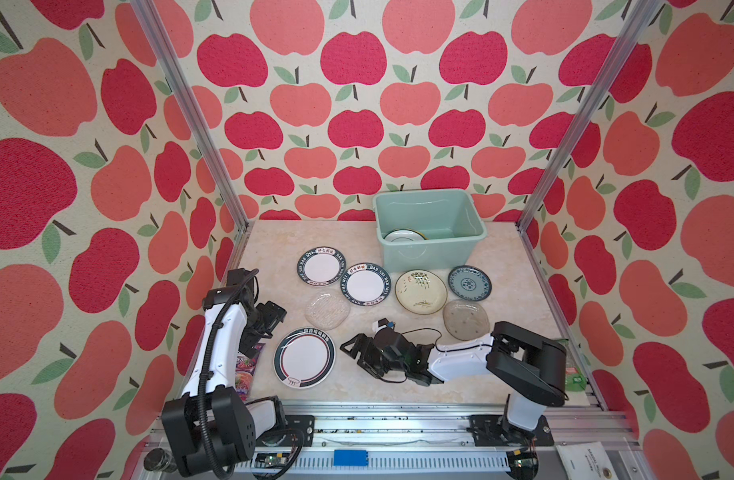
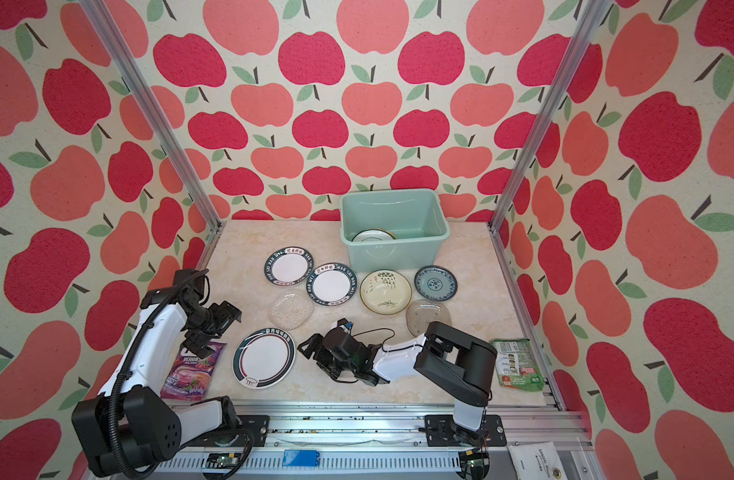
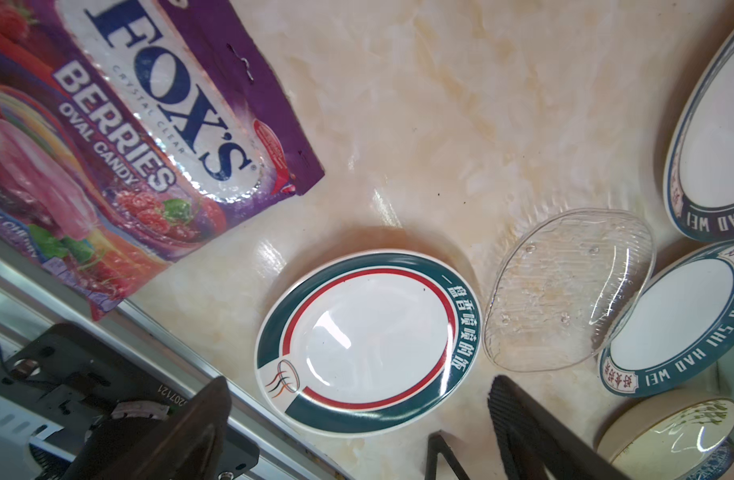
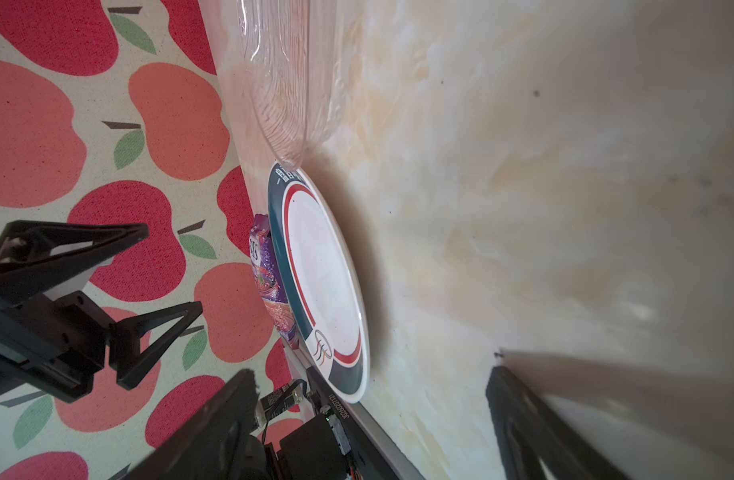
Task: Place the plates into the plastic bin on the countertop
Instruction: 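Close both grippers on the red-and-green rimmed plate from opposite sides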
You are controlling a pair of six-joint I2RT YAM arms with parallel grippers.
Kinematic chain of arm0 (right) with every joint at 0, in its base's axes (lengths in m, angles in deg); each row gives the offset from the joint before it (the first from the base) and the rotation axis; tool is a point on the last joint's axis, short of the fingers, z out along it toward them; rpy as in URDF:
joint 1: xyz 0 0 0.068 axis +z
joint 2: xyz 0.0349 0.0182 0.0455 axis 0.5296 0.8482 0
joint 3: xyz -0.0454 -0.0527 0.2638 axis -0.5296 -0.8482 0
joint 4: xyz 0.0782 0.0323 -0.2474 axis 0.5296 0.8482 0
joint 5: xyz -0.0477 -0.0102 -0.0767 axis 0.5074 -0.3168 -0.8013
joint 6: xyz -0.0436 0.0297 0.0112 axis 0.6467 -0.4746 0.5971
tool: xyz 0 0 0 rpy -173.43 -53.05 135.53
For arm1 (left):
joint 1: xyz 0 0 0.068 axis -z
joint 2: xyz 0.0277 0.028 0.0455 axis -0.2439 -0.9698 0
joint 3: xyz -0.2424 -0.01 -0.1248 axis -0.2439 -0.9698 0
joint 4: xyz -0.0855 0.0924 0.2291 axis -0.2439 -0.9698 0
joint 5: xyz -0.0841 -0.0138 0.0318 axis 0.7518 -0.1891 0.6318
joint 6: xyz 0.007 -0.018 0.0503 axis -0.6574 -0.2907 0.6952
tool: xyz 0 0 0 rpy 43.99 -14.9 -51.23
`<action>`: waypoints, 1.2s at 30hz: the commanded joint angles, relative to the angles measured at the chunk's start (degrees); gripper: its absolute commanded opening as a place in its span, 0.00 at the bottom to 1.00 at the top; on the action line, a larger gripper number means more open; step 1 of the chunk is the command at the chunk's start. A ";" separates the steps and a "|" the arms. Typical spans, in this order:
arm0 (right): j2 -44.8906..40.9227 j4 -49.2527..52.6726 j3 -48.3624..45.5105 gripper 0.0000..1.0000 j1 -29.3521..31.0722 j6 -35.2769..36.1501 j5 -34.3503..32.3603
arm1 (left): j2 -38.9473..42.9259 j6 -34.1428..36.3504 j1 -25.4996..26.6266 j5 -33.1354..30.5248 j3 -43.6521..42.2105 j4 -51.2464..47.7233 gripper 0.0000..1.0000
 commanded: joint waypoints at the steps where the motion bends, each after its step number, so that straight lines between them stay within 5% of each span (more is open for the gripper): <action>1: 3.94 -10.31 -0.70 0.97 0.10 -6.99 2.34 | -2.61 1.04 -0.37 2.22 -1.14 6.10 0.99; 9: 8.05 -12.24 0.40 0.99 0.35 -10.08 4.40 | -10.34 1.45 -0.41 4.35 -2.25 9.18 0.99; 36: 13.59 -10.92 8.61 0.94 -0.16 -10.06 9.81 | -17.65 -7.74 -0.41 7.75 -11.37 17.78 0.97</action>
